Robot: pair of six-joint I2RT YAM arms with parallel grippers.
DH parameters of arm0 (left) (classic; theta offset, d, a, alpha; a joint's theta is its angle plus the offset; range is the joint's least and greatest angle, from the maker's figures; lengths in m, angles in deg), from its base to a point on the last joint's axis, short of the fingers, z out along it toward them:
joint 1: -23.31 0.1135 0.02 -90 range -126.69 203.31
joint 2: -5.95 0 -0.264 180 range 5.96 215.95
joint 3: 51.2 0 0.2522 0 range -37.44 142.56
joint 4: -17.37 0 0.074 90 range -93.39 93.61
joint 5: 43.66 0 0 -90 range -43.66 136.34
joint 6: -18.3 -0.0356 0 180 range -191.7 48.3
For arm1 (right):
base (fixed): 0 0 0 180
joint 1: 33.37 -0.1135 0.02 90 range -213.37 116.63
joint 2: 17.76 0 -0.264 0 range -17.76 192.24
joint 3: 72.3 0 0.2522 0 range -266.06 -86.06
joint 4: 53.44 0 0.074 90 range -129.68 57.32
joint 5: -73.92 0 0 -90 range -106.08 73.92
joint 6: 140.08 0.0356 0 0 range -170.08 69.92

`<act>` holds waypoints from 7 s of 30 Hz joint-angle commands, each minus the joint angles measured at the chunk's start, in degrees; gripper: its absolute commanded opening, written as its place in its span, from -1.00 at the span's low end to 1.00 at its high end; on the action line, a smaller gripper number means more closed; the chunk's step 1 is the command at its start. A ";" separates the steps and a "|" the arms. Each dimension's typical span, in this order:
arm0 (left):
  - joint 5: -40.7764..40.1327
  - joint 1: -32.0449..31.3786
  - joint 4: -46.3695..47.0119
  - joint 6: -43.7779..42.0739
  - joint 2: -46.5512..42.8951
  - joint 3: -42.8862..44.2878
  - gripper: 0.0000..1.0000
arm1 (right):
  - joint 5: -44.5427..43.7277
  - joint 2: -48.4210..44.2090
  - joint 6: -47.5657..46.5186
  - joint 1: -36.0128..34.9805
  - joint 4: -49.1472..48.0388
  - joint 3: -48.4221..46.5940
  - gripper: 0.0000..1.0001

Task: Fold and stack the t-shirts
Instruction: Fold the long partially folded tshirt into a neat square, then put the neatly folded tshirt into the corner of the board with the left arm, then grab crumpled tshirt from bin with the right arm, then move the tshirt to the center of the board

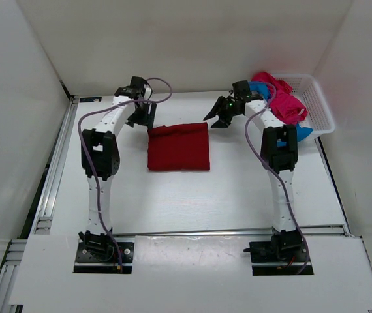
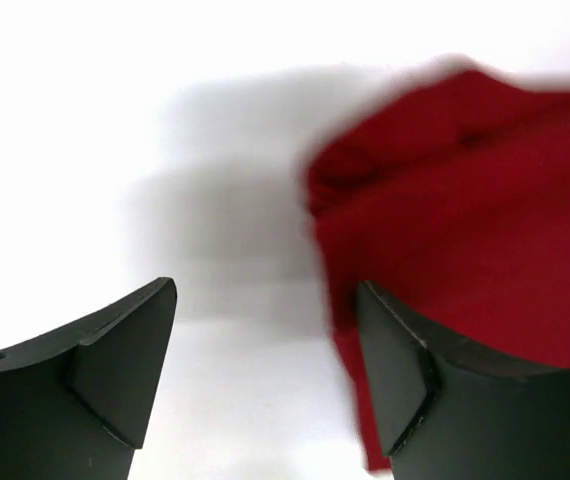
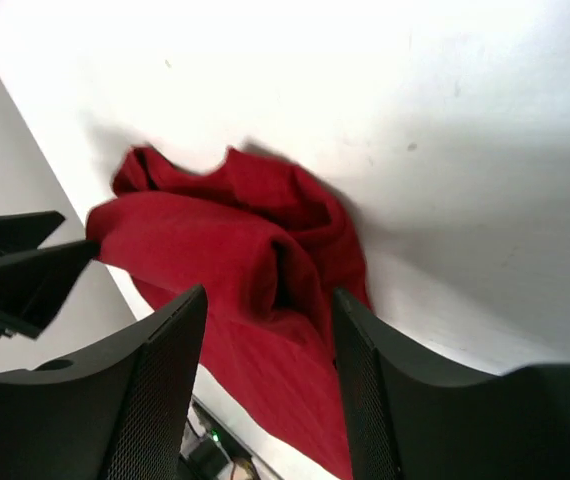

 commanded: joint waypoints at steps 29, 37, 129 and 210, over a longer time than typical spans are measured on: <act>-2.93 -3.05 11.57 -0.01 6.95 7.90 0.52 | -13.92 0.16 10.89 -4.88 -15.06 2.75 -0.98; -6.53 -1.82 11.57 -0.01 -2.70 1.49 0.98 | -13.92 -3.87 9.94 -4.35 -11.92 2.14 -0.58; -4.25 27.99 17.20 -0.01 -18.69 -5.71 1.00 | -39.57 -17.78 -12.50 18.85 13.08 -8.57 0.55; -3.72 0.65 15.27 -0.01 -22.93 -48.43 -0.54 | -12.44 -15.75 -9.32 -10.06 8.85 32.63 0.42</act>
